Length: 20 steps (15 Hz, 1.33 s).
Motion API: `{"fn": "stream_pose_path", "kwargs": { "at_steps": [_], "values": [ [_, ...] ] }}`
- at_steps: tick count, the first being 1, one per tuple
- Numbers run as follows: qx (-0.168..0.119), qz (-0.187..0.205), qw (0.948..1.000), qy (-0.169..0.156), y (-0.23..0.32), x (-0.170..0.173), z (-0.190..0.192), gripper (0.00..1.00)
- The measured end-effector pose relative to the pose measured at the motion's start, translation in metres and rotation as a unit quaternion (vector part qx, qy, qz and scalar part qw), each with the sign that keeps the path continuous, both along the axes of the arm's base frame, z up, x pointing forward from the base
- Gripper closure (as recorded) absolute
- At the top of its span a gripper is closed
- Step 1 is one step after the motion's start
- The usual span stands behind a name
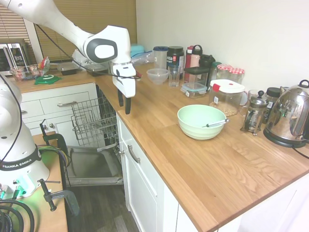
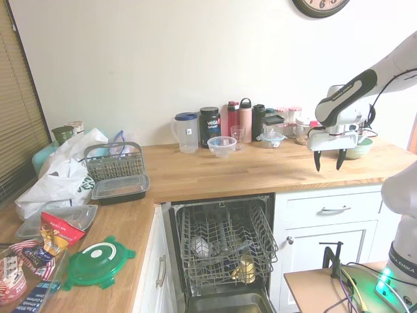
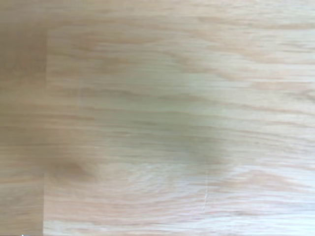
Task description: Put the fork in the dishwasher
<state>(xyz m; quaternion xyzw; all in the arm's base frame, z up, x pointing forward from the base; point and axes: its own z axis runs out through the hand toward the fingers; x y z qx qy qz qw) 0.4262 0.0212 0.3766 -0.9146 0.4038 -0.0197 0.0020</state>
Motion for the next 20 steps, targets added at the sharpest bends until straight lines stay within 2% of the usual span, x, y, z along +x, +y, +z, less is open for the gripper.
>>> {"fn": "stream_pose_path", "kwargs": {
  "at_steps": [3, 5, 7, 9, 10, 12, 15, 17, 20],
  "values": [
    [-0.002, 0.000, 1.0000, -0.002, 0.000, 0.001, 0.000, 0.00],
    [-0.002, -0.005, 0.9999, -0.015, 0.000, 0.003, 0.003, 0.00],
    [0.001, -0.020, 0.9987, -0.047, -0.004, 0.003, 0.012, 0.00],
    [0.017, -0.046, 0.9953, -0.084, -0.016, -0.011, 0.028, 0.00],
    [0.028, -0.060, 0.9926, -0.102, -0.024, -0.020, 0.041, 0.00],
    [0.051, -0.083, 0.9837, -0.151, -0.048, -0.035, 0.079, 0.00],
    [0.076, -0.145, 0.9653, -0.203, -0.089, -0.042, 0.127, 0.00],
    [0.096, -0.180, 0.9570, -0.207, -0.113, -0.015, 0.142, 0.00],
    [0.114, -0.220, 0.9504, -0.188, -0.138, 0.046, 0.135, 0.00]
  ]
}}
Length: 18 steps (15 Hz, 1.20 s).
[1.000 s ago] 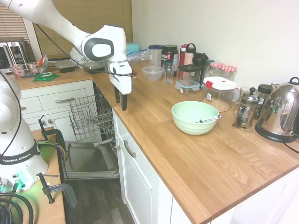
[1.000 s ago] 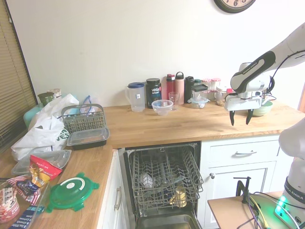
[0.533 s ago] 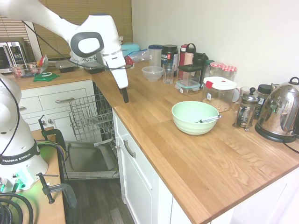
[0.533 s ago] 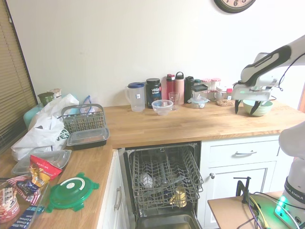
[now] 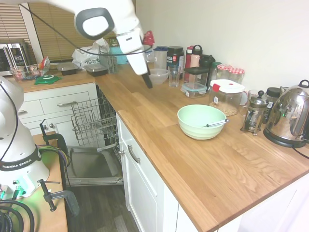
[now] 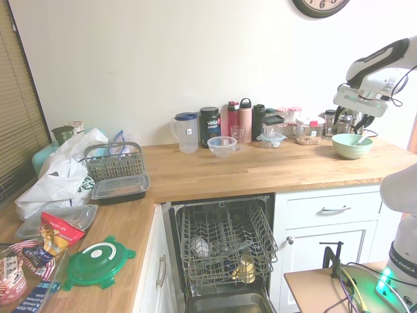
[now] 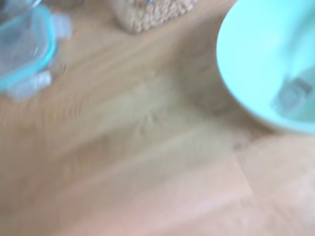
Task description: Put the fork in the dishwasher
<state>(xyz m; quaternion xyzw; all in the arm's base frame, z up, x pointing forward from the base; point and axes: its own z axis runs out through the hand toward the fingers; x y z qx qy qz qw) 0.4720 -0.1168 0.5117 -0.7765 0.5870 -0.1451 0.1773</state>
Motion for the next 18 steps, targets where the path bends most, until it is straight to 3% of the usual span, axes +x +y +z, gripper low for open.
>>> {"fn": "stream_pose_path", "kwargs": {
  "at_steps": [3, 9, 13, 18],
  "values": [
    [0.015, -0.064, 0.9977, 0.016, -0.038, 0.061, -0.012, 0.00],
    [0.026, -0.162, 0.9844, 0.063, -0.101, 0.132, -0.047, 0.00],
    [0.022, -0.209, 0.9739, 0.085, -0.129, 0.156, -0.074, 0.00],
    [0.001, -0.263, 0.9589, 0.106, -0.145, 0.159, -0.077, 0.00]
  ]
}}
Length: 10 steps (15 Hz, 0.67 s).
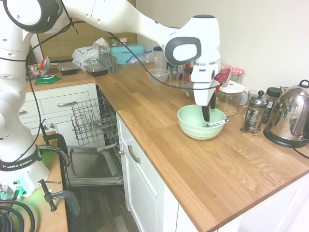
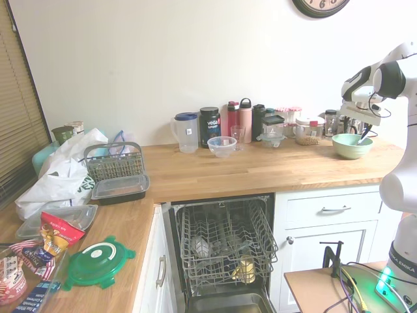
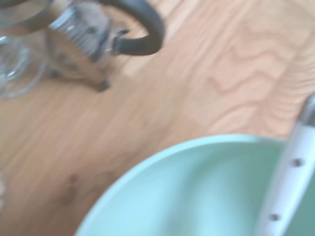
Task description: Put the fork in the dishwasher
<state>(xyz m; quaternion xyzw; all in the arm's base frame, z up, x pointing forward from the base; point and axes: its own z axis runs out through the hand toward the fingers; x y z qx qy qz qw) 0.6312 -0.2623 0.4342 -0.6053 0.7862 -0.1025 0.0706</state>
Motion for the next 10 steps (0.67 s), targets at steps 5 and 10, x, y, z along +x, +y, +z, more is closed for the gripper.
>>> {"fn": "stream_pose_path", "kwargs": {
  "at_steps": [5, 10],
  "values": [
    [-0.007, -0.027, 0.9989, 0.037, -0.010, 0.006, -0.015, 1.00],
    [-0.011, -0.031, 0.9982, 0.049, -0.015, 0.017, -0.026, 1.00]
  ]
}}
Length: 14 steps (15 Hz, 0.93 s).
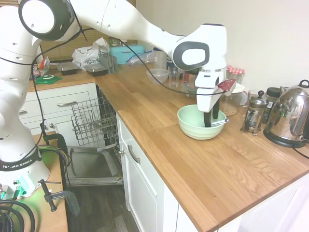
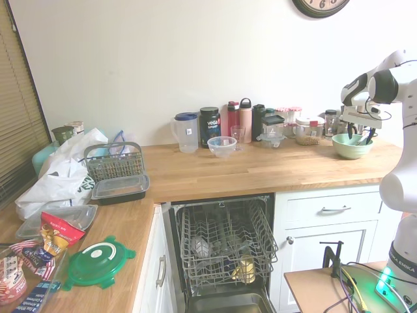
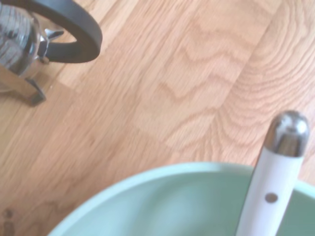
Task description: Put the fork in the dishwasher
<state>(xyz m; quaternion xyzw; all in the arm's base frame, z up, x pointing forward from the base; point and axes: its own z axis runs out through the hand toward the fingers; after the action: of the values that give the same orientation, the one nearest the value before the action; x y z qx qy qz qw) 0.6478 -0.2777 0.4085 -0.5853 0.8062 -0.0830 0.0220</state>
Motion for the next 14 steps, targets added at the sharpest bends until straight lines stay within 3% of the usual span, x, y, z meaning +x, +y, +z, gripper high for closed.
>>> {"fn": "stream_pose_path", "kwargs": {
  "at_steps": [14],
  "values": [
    [-0.002, -0.002, 0.9999, 0.010, -0.007, 0.010, -0.014, 1.00]
  ]
}}
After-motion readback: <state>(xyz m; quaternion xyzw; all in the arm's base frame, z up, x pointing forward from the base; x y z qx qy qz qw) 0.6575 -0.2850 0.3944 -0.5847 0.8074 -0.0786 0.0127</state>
